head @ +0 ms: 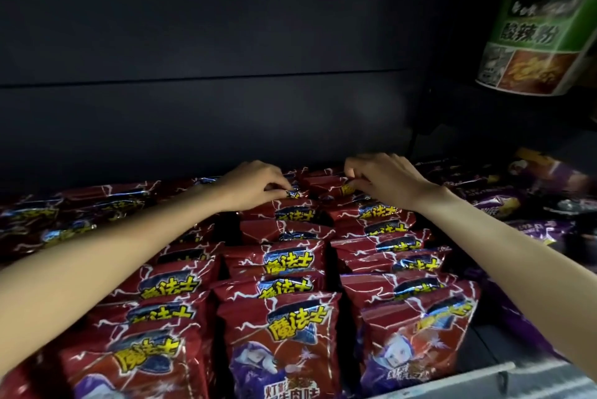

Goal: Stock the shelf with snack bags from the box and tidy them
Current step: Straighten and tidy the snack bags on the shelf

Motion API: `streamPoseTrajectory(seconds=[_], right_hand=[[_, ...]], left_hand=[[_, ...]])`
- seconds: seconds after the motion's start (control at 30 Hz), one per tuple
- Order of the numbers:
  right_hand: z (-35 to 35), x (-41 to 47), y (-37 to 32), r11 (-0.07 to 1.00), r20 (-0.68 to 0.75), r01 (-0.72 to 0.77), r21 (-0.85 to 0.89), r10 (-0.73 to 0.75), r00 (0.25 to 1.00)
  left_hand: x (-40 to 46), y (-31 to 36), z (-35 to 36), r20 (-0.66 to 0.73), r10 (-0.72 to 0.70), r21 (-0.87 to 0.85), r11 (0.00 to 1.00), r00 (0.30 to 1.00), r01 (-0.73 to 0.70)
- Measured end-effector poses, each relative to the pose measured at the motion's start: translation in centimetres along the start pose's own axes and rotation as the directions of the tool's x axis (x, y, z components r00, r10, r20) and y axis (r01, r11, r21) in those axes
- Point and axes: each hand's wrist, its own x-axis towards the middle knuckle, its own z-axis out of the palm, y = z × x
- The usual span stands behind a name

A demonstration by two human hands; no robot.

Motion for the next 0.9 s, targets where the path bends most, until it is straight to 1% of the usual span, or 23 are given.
streamPoseTrajectory(seconds=[0.1, 0.13, 0.17, 0.23, 0.3, 0.37, 0.43, 0.5, 0.6, 0.7, 0.77, 0.9], right_hand=[[0.4, 0.1, -0.6, 1.000, 0.023, 0.014, -0.002, -0.014, 1.000], [0.4, 0.1, -0.7, 1.000, 0.043, 0.016, -0.002, -0.016, 0.999], [0.4, 0.2, -0.8, 1.000, 0.056, 0.021, -0.004, -0.020, 0.998], [0.3, 0.4, -0.7, 0.999, 0.066, 0.028, -0.023, -0.027, 0.997], [0.3, 0.4, -0.7, 0.998, 0.068, 0.030, -0.048, -0.026, 0.997], [0.3, 0.4, -0.7, 0.996, 0.092, 0.033, -0.080, -0.025, 0.995], [0.2, 0.5, -0.9, 0.984, 0.134, 0.068, -0.163, -0.046, 0.990], [0.0, 0.8, -1.3, 0.965, 0.172, 0.113, -0.238, -0.073, 0.982], [-0.3, 1.5, -1.8, 0.959, 0.221, 0.142, -0.247, -0.087, 0.971], [-0.4, 1.5, -2.0, 0.963, 0.225, 0.140, -0.228, -0.088, 0.970], [-0.2, 1.1, -2.0, 0.972, 0.198, 0.126, -0.199, -0.086, 0.976], [0.4, 0.0, -1.5, 0.992, 0.087, 0.049, -0.117, -0.039, 0.995]], left_hand=[[0.2, 0.0, -0.1, 0.111, -0.026, 0.103, 0.995, 0.993, 0.015], [0.2, 0.1, -0.1, 0.114, -0.027, 0.117, 0.993, 0.993, 0.014], [0.2, 0.2, 0.1, 0.089, -0.022, 0.128, 0.992, 0.996, 0.010], [-0.2, 0.3, 0.4, -0.025, -0.004, 0.144, 0.990, 1.000, 0.007], [-0.8, 0.4, 0.9, -0.156, 0.028, 0.142, 0.990, 0.987, -0.005], [-1.4, 0.5, 1.4, -0.235, 0.079, 0.141, 0.989, 0.969, -0.046], [-1.7, 0.6, 1.6, -0.209, 0.100, 0.169, 0.983, 0.973, -0.065], [-1.7, 0.7, 1.5, -0.121, 0.061, 0.206, 0.978, 0.991, -0.035], [-1.2, 1.0, 1.1, -0.051, 0.016, 0.258, 0.966, 0.999, -0.002], [-0.8, 1.3, 1.2, 0.002, -0.036, 0.321, 0.946, 0.999, 0.034], [-0.9, 1.3, 1.3, -0.001, -0.030, 0.339, 0.940, 1.000, 0.029], [-1.4, 0.9, 1.5, -0.103, 0.082, 0.329, 0.943, 0.991, -0.044]])
